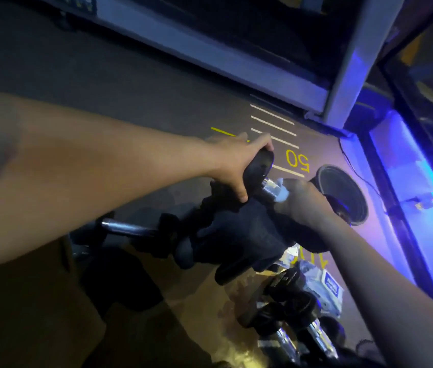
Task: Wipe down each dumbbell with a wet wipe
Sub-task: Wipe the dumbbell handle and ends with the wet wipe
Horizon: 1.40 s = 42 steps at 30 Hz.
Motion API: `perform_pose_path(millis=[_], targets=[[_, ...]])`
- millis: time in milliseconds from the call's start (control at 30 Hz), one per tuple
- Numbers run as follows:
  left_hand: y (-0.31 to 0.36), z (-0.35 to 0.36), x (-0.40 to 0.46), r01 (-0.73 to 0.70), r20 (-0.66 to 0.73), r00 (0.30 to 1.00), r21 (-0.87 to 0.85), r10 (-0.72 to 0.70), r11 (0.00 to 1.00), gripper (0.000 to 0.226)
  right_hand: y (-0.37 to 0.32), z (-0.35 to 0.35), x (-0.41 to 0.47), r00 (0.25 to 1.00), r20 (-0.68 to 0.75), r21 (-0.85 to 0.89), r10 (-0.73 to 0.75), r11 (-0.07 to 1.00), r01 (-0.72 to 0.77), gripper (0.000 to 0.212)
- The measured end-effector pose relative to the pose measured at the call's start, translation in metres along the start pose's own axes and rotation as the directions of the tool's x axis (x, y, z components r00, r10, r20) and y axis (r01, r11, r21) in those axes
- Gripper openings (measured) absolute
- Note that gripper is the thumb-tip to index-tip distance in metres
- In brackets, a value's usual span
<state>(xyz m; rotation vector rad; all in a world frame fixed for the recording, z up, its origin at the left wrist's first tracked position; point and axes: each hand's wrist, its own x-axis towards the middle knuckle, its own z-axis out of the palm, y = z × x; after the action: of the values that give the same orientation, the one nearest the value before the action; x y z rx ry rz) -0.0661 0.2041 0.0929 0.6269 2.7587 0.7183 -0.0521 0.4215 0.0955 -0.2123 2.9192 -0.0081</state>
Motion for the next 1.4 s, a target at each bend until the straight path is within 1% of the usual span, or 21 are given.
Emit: perform_pose_path(millis=[100,233,433,567,667,767,833,1000,1100,1167,1233,1267,1333,1400], targets=[[-0.001,0.000,0.001,0.006,0.002,1.000,-0.014,-0.006,1.000,0.109,-0.003,0.004,0.002,0.999,-0.023,0.030,-0.024,0.999,0.024,0.023],[-0.002,0.000,-0.001,0.011,-0.007,1.000,-0.028,-0.012,1.000,0.107,-0.008,0.009,0.004,0.999,-0.040,0.123,0.002,0.992,0.003,0.019],[-0.003,-0.002,0.000,0.021,0.009,1.000,-0.035,-0.021,0.999,0.108,-0.009,0.013,0.007,0.997,-0.076,0.126,0.024,0.992,-0.014,0.021],[-0.003,-0.002,-0.001,0.027,0.003,1.000,-0.049,-0.027,0.998,0.107,-0.012,0.015,0.008,0.995,-0.099,0.085,0.014,0.996,-0.005,0.022],[-0.002,-0.001,-0.002,0.029,-0.001,1.000,-0.046,-0.029,0.999,0.107,-0.016,0.016,0.011,0.996,-0.088,0.073,-0.004,0.997,0.010,0.024],[-0.002,-0.002,-0.004,0.032,0.000,0.999,-0.036,-0.032,0.999,0.107,-0.016,0.012,0.012,0.998,-0.062,-0.076,-0.023,0.997,0.018,0.024],[-0.002,-0.004,-0.005,0.039,0.001,0.999,-0.027,-0.039,0.999,0.107,-0.015,0.009,0.011,0.998,-0.050,-0.174,-0.029,0.984,0.020,0.028],[0.003,-0.005,-0.005,0.045,0.003,0.999,-0.004,-0.045,0.999,0.105,-0.007,0.007,0.012,0.999,-0.034,-0.314,-0.016,0.949,0.004,0.031],[0.003,-0.006,-0.006,0.035,0.002,0.999,-0.011,-0.035,0.999,0.104,0.007,0.005,0.010,1.000,-0.019,-0.459,0.005,0.889,-0.013,0.034],[0.002,-0.007,-0.007,0.029,0.002,1.000,-0.008,-0.029,1.000,0.104,0.012,0.005,0.009,1.000,-0.026,-0.556,0.007,0.831,-0.020,0.032],[0.003,-0.008,-0.007,0.029,0.000,1.000,0.001,-0.029,1.000,0.105,0.014,0.003,0.006,1.000,-0.025,-0.624,-0.001,0.781,-0.015,0.028],[0.003,-0.008,-0.007,0.031,0.001,1.000,0.004,-0.031,1.000,0.105,0.015,0.001,0.004,1.000,-0.013,-0.642,0.000,0.766,-0.008,0.030],[0.002,-0.008,-0.006,0.038,0.008,0.999,-0.006,-0.038,0.999,0.106,0.017,-0.005,0.000,0.999,0.044,-0.649,0.028,0.761,0.007,0.046],[0.002,-0.008,-0.007,0.043,0.009,0.999,-0.019,-0.043,0.999,0.106,0.024,-0.012,-0.002,0.994,0.103,-0.611,0.027,0.791,0.042,0.066]])
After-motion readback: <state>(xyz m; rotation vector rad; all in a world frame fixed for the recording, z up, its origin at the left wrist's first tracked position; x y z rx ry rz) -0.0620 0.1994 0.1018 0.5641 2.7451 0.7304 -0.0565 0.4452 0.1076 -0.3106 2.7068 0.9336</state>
